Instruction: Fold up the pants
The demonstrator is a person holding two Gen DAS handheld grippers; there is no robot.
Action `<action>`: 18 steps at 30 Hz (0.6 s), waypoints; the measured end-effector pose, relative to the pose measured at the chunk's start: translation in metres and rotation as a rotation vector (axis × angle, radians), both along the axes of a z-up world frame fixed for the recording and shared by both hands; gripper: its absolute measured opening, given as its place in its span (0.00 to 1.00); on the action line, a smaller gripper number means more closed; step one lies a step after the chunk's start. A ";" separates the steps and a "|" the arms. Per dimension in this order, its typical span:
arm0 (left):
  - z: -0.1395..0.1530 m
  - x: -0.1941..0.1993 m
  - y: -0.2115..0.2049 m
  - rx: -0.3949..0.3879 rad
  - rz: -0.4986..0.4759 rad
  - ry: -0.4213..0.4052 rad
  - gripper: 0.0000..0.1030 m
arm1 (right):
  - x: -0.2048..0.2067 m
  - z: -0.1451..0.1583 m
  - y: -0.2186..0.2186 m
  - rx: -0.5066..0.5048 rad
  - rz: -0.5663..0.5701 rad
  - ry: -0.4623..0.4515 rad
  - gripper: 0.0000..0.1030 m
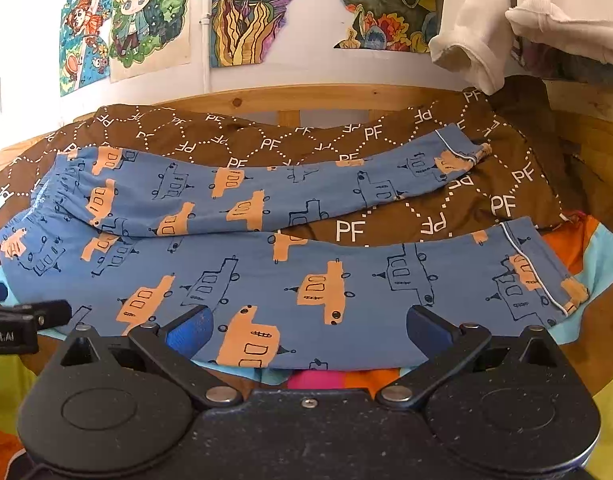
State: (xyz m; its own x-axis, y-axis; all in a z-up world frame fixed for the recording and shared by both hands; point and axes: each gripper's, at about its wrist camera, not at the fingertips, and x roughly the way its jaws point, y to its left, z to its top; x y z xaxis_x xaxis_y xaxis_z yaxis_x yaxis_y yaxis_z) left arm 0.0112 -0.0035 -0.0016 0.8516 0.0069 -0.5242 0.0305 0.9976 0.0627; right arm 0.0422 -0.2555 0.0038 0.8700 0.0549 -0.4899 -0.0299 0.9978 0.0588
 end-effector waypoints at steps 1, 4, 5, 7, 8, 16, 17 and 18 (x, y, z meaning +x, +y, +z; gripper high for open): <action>0.002 0.002 0.000 0.002 -0.004 -0.002 1.00 | 0.000 0.000 0.000 -0.005 0.001 -0.002 0.99; 0.009 0.009 0.000 -0.010 -0.013 -0.001 1.00 | 0.000 0.002 0.000 -0.008 0.001 -0.014 0.99; 0.011 0.012 0.001 -0.015 -0.016 0.003 1.00 | -0.001 0.003 -0.001 -0.007 0.002 -0.018 0.99; 0.017 0.016 0.001 -0.012 -0.037 -0.001 1.00 | -0.001 0.004 -0.001 -0.008 0.006 -0.026 0.99; 0.021 0.018 0.001 0.004 -0.054 -0.014 1.00 | -0.002 0.005 -0.001 -0.009 0.009 -0.029 0.99; 0.083 0.069 -0.011 0.108 -0.170 -0.095 1.00 | -0.003 0.012 -0.016 0.059 -0.001 0.001 1.00; 0.091 0.077 -0.012 0.127 -0.185 -0.094 1.00 | -0.002 0.014 -0.020 0.077 -0.005 0.011 1.00; 0.099 0.087 -0.014 0.154 -0.201 -0.089 1.00 | 0.000 0.015 -0.024 0.096 -0.002 0.020 1.00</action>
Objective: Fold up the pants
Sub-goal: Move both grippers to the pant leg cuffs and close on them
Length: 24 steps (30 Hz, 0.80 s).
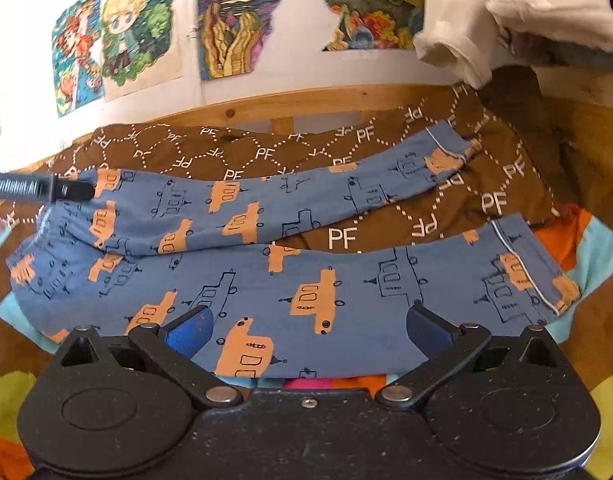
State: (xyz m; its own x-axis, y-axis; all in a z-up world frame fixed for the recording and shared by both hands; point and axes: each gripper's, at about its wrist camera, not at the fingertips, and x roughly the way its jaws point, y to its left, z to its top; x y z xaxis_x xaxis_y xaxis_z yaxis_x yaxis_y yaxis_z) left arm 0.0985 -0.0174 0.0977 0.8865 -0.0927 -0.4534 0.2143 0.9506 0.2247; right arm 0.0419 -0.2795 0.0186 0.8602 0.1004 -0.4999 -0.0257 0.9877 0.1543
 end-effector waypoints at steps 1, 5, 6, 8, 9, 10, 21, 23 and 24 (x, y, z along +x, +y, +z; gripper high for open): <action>0.008 0.010 -0.002 0.031 -0.015 0.001 1.00 | 0.002 0.002 -0.005 0.028 0.007 0.010 1.00; 0.029 0.053 -0.006 0.145 -0.048 0.010 1.00 | 0.014 0.008 -0.028 0.128 0.026 0.047 1.00; 0.032 0.062 -0.007 0.161 -0.049 0.016 1.00 | 0.018 0.010 -0.032 0.137 0.032 0.059 1.00; 0.038 0.086 -0.007 0.184 -0.046 0.031 1.00 | 0.034 0.015 -0.041 0.147 0.060 0.086 1.00; 0.039 0.098 -0.007 0.191 -0.050 0.037 1.00 | 0.043 0.018 -0.046 0.145 0.078 0.096 1.00; 0.040 0.111 -0.007 0.197 -0.065 0.044 1.00 | 0.055 0.023 -0.051 0.135 0.107 0.109 1.00; 0.005 0.182 0.029 0.337 -0.210 0.068 0.96 | 0.248 0.050 -0.056 0.130 0.444 0.258 0.99; -0.001 0.192 0.041 0.335 -0.198 0.096 0.93 | 0.287 0.049 -0.046 0.095 0.520 0.262 0.99; -0.003 0.198 0.047 0.325 -0.189 0.118 0.91 | 0.310 0.047 -0.038 0.050 0.565 0.270 0.99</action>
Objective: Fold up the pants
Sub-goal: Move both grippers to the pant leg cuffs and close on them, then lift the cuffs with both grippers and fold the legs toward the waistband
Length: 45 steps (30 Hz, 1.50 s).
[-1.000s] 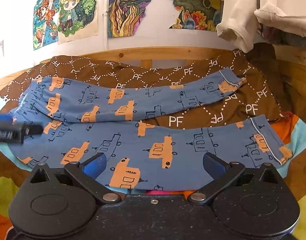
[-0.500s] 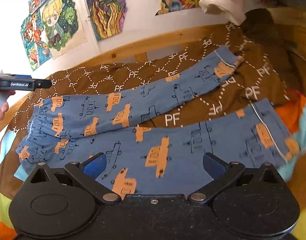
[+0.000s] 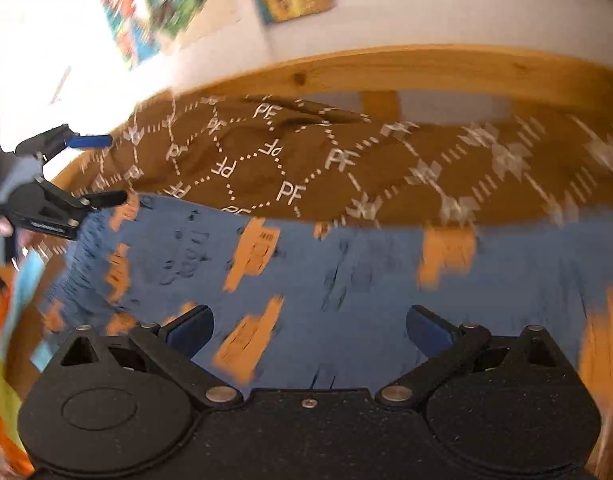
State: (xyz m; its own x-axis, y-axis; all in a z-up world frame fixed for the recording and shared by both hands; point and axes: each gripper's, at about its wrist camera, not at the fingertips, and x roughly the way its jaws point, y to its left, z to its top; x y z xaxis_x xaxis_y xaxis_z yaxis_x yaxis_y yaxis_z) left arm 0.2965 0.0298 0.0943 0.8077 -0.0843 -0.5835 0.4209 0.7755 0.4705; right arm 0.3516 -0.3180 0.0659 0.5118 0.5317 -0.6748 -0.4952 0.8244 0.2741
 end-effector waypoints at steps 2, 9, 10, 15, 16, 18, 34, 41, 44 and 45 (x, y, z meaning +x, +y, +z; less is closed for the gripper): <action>-0.005 0.010 0.010 -0.017 0.017 0.042 0.88 | 0.035 -0.003 0.017 -0.051 0.079 -0.013 0.93; -0.028 0.019 0.018 0.067 -0.074 0.146 0.44 | 0.101 -0.017 0.059 -0.284 0.301 -0.073 0.62; -0.031 0.018 0.017 0.079 -0.074 0.151 0.37 | 0.105 -0.020 0.061 -0.316 0.310 -0.070 0.60; -0.039 0.030 0.026 0.030 -0.052 0.246 0.46 | 0.113 -0.027 0.051 -0.319 0.381 -0.017 0.58; -0.040 0.033 0.028 0.022 -0.053 0.270 0.56 | 0.113 -0.029 0.048 -0.317 0.381 -0.006 0.64; -0.044 0.037 0.032 0.013 -0.034 0.285 0.55 | 0.116 -0.035 0.042 -0.321 0.363 0.016 0.74; -0.033 0.012 0.004 0.100 0.016 0.156 0.02 | 0.080 -0.036 0.054 -0.396 0.301 -0.136 0.02; -0.002 0.028 0.011 0.033 0.145 0.036 0.02 | 0.072 0.009 0.077 -0.557 0.217 -0.428 0.02; 0.002 0.044 0.016 0.010 0.210 0.031 0.02 | 0.093 0.028 0.088 -0.540 0.144 -0.496 0.02; -0.001 0.050 0.018 0.011 0.225 0.038 0.02 | 0.100 0.030 0.090 -0.528 0.133 -0.496 0.02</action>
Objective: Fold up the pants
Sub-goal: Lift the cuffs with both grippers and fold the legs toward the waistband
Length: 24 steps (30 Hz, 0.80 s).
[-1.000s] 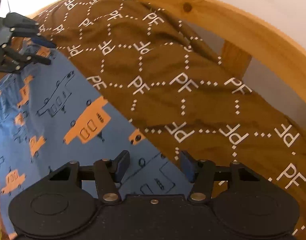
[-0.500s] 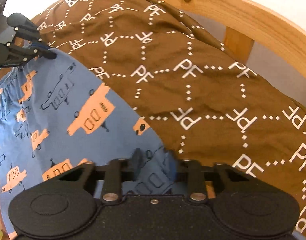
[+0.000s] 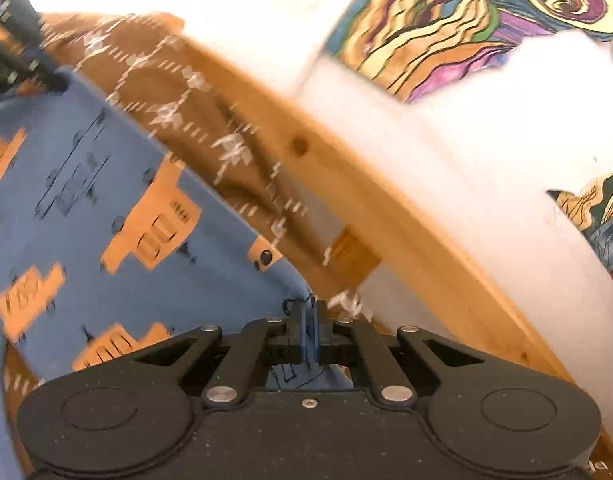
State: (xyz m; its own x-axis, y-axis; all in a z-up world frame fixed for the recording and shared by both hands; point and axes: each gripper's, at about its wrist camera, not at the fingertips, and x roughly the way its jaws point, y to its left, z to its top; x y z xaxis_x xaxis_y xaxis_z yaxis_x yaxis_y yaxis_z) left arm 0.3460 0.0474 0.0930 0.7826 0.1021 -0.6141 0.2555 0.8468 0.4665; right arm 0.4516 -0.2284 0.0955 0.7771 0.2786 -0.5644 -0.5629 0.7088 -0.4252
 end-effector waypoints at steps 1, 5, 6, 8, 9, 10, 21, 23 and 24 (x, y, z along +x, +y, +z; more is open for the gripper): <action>-0.003 0.004 0.000 0.007 0.007 0.004 0.02 | 0.006 -0.001 0.004 0.005 -0.008 0.009 0.02; -0.017 0.015 0.003 0.014 0.013 0.027 0.05 | 0.028 -0.033 0.026 -0.080 -0.021 0.041 0.02; -0.018 0.018 0.005 -0.003 0.014 0.040 0.11 | 0.030 -0.041 0.028 -0.091 -0.024 0.059 0.03; -0.015 0.019 0.013 -0.070 -0.009 0.076 0.33 | 0.033 -0.050 0.030 -0.083 -0.018 0.086 0.07; -0.008 0.017 0.020 -0.124 -0.016 0.076 0.65 | 0.034 -0.051 0.029 -0.077 -0.014 0.091 0.16; -0.003 0.012 0.026 -0.168 -0.022 0.065 0.85 | 0.034 -0.050 0.027 -0.074 -0.006 0.088 0.30; 0.014 -0.012 0.057 -0.214 -0.107 0.074 0.69 | 0.035 -0.023 0.023 0.050 0.098 0.094 0.79; 0.010 -0.010 0.060 -0.202 -0.079 0.104 0.58 | 0.039 -0.028 0.040 0.018 0.128 0.093 0.70; 0.009 -0.009 0.061 -0.198 -0.071 0.116 0.56 | 0.038 -0.030 0.046 0.007 0.139 0.093 0.62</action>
State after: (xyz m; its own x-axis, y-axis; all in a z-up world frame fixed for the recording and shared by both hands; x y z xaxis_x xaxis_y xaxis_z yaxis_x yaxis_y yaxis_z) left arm 0.3366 0.1088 0.1017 0.7062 -0.0820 -0.7032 0.3603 0.8966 0.2573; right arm 0.4892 -0.1827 0.0654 0.6755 0.3840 -0.6294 -0.6922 0.6243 -0.3620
